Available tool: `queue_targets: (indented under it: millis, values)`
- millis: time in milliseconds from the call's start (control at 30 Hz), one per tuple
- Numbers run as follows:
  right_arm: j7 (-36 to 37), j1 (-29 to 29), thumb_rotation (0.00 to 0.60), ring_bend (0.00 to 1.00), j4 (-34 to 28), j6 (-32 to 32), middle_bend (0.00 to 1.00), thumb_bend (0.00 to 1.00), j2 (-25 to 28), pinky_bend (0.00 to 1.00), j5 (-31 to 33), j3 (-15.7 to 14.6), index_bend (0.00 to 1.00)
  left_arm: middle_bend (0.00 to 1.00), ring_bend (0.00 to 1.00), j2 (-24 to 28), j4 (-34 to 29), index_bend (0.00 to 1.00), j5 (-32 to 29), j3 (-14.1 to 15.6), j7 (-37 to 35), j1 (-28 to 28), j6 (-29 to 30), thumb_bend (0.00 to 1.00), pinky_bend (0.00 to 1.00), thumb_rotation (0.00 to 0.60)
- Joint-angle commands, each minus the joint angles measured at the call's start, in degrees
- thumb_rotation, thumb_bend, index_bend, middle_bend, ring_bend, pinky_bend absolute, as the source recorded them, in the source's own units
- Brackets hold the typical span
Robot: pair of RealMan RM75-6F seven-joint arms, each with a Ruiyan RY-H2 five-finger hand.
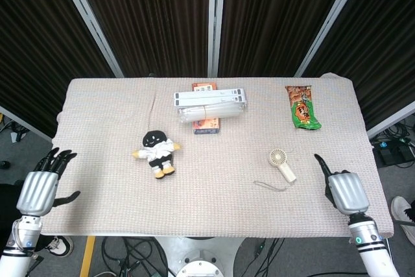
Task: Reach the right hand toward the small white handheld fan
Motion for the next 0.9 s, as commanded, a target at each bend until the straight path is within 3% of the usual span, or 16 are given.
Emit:
queue_targets:
  millis: [33,433,900]
  values:
    - [-7.7,2.8,0.6,0.68,-2.7,-5.1,0.71,1.0,-2.5,0.6,4.4,-0.2,0.0,0.14,0.05,0.0,0.2,0.16,-0.2,0.0,-0.2,0.0,-0.1,0.08,0.21,0.6]
    - [-22.7,6.1,0.6,0.69,-4.2,-8.0,0.72,1.0,-8.9,0.6,17.7,0.1,0.0,0.14,0.05,0.1,1.3,0.16,-1.0,0.0,-1.0,0.0,-0.7,0.08,0.21,0.6]
    - [-25.9,8.0,0.6,0.69,-4.0,-6.8,0.72,1.0,-10.4,0.6,22.9,-0.4,0.0,0.14,0.05,-0.2,2.7,0.16,-0.9,0.2,-2.2,-0.1,-1.1,0.08,0.21,0.6]
